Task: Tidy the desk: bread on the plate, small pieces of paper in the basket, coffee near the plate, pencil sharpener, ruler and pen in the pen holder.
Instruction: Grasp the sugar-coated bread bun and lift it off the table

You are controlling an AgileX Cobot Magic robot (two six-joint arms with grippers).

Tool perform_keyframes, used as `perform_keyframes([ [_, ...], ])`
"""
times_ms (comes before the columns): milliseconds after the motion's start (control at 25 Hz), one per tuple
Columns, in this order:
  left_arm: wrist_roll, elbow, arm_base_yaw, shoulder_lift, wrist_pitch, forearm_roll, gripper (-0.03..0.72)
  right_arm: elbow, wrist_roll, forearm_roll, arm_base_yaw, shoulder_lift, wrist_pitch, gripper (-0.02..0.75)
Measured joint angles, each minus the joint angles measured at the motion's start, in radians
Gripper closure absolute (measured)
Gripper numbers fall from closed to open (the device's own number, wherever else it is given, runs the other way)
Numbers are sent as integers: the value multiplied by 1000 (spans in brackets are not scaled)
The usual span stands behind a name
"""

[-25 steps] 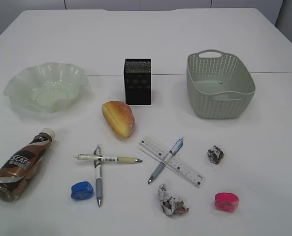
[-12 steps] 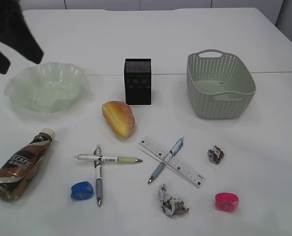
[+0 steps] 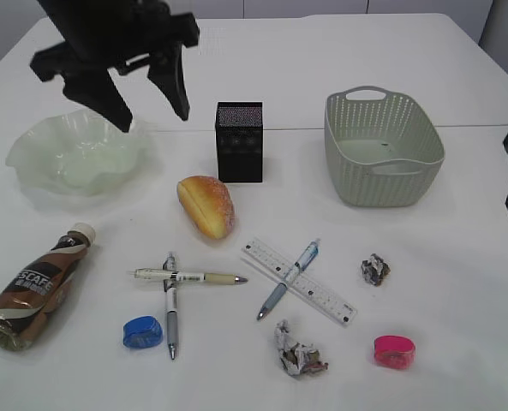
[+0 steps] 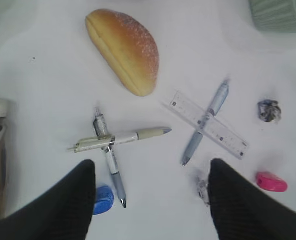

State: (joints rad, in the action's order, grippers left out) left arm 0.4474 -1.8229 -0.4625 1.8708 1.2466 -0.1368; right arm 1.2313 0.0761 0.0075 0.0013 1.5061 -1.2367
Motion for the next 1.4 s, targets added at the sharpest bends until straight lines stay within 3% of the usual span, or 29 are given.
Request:
perform_keyframes([
  [280,23,0,-2,108,-10,-102,169,0,0,76,0,0,2,154],
  [640,105,-6,-2,166,-163,-161,154,0,0,99,0,0,30,154],
  [840,159,-6,-2,237,-194,-161,78,0,0,128,0,0,30,155],
  [1400,261,-6,-2,319,-286,-53,65,0,0,132,0,0,31,155],
])
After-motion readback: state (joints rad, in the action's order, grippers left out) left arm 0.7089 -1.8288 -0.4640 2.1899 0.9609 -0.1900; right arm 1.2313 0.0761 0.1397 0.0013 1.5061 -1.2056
